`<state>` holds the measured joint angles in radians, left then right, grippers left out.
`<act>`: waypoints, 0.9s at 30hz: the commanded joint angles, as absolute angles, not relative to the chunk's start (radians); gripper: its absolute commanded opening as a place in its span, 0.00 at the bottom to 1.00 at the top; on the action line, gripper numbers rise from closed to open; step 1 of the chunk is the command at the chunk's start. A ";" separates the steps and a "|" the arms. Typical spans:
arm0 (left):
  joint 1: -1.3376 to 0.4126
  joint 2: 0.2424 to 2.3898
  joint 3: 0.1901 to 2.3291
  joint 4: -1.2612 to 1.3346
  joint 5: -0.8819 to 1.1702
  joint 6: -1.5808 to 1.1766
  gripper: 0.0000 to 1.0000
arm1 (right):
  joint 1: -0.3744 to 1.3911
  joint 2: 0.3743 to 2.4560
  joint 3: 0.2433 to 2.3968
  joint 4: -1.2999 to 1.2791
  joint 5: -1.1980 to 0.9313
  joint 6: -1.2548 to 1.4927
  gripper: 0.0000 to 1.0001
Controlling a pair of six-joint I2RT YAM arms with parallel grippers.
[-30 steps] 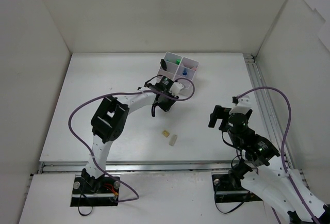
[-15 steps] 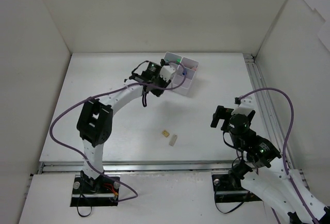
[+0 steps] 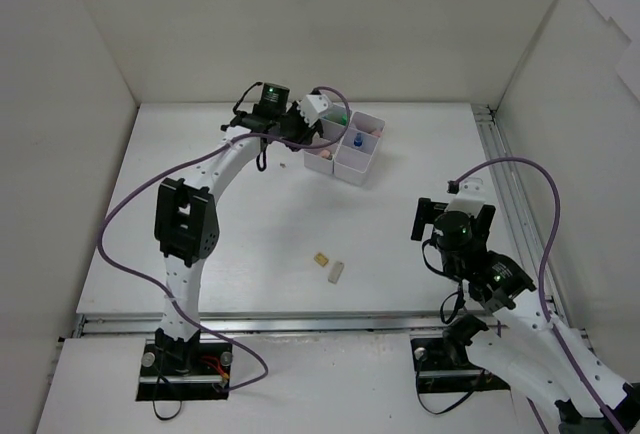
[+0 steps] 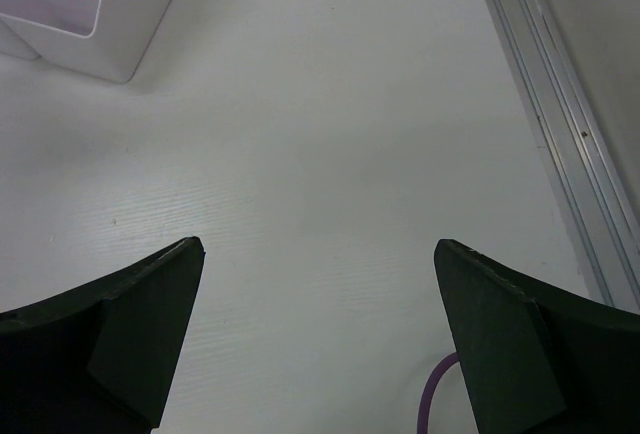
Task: Sort the stationery into containers
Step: Place the stationery in the storage box.
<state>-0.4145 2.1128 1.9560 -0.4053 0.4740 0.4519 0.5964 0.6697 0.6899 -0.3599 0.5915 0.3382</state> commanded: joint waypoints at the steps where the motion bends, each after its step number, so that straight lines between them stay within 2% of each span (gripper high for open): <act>1: -0.425 2.097 2.010 -0.402 0.563 0.548 0.22 | 0.600 0.695 0.745 -0.316 0.681 0.322 0.98; 4: -0.425 2.117 2.014 -0.388 0.578 0.560 0.30 | 0.597 0.707 0.752 -0.316 0.701 0.318 0.98; 15: -0.425 2.278 2.174 -0.385 0.563 0.566 0.33 | 0.597 0.713 0.758 -0.316 0.712 0.316 0.98; 18: -0.425 2.296 2.198 -0.379 0.558 0.563 0.37 | 0.597 0.710 0.758 -0.316 0.716 0.316 0.98; 21: -0.425 2.296 2.203 -0.382 0.561 0.560 0.46 | 0.598 0.706 0.758 -0.318 0.719 0.314 0.98; 22: -0.425 2.293 2.201 -0.385 0.568 0.558 0.54 | 0.597 0.707 0.758 -0.316 0.716 0.314 0.98; 24: -0.425 2.280 2.189 -0.385 0.572 0.549 0.62 | 0.598 0.707 0.758 -0.318 0.710 0.310 0.98; 27: -0.425 2.257 2.175 -0.382 0.572 0.543 0.69 | 0.597 0.716 0.767 -0.314 0.684 0.304 0.98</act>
